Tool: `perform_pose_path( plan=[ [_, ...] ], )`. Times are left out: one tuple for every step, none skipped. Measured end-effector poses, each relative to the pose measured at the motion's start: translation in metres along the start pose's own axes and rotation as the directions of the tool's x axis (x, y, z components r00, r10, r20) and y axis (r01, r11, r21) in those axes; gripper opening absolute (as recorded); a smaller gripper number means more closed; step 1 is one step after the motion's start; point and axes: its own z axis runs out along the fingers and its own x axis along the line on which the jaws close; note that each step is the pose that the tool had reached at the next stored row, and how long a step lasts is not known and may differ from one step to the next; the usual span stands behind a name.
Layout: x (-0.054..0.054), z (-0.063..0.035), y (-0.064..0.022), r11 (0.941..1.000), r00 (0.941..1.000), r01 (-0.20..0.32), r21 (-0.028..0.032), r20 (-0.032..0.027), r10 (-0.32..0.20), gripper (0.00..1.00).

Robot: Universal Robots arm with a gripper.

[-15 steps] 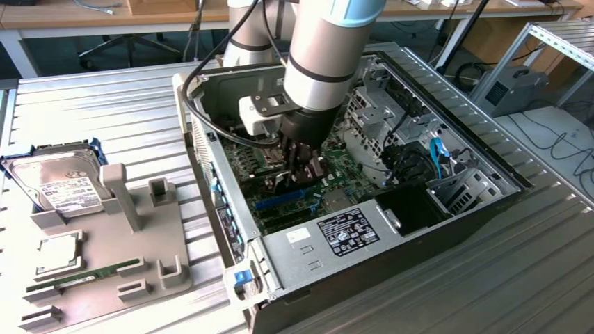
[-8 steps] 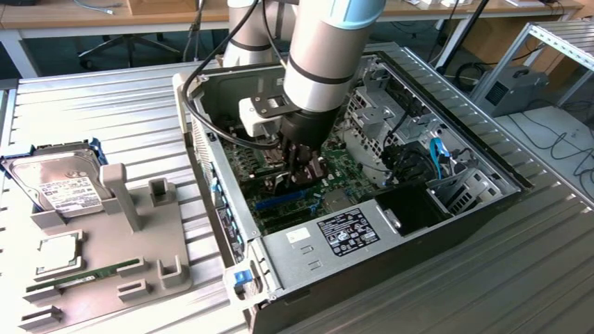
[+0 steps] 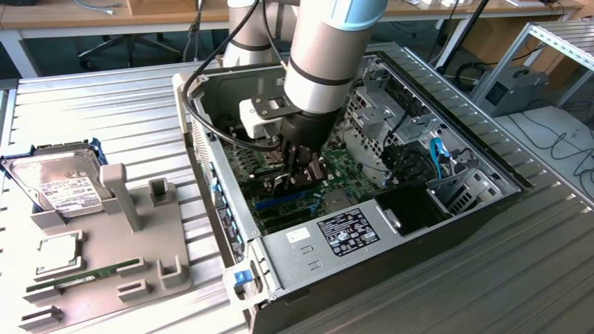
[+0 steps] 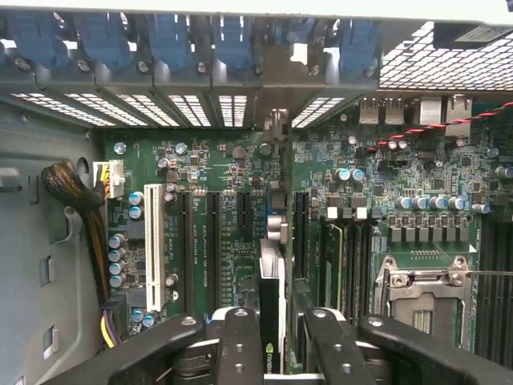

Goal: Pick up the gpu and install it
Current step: 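Insert the gpu into the slot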

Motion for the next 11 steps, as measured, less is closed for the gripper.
perform_pose_path(
  plan=[
    [0.0000,0.0000,0.0000,1.0000,1.0000,0.000,0.0000,0.0000,0.000,0.26],
    [0.0001,0.0000,0.0000,1.0000,1.0000,0.000,-0.0001,-0.0001,0.000,0.26],
    [0.0001,0.0000,0.0000,1.0000,1.0000,0.000,-0.0001,-0.0001,0.000,0.26],
    [0.0001,0.0000,0.0000,1.0000,1.0000,0.000,-0.0001,-0.0001,0.000,0.26],
    [0.0001,0.0001,0.0000,1.0000,1.0000,0.000,-0.0001,-0.0002,0.000,0.26],
    [0.0001,0.0002,0.0000,1.0000,1.0000,0.000,-0.0001,-0.0002,0.000,0.26],
    [0.0001,0.0003,0.0000,1.0000,1.0000,0.000,-0.0001,-0.0001,0.000,0.26],
    [0.0001,0.0004,0.0000,1.0000,1.0000,0.000,-0.0001,-0.0001,0.000,0.26],
    [0.0001,0.0006,0.0000,1.0000,1.0000,0.000,-0.0001,-0.0001,0.000,0.26],
    [0.0001,0.0007,0.0000,1.0000,1.0000,0.000,-0.0001,-0.0001,0.000,0.26],
    [0.0001,0.0009,0.0000,1.0000,1.0000,0.000,-0.0001,-0.0001,0.000,0.26]
  ],
)
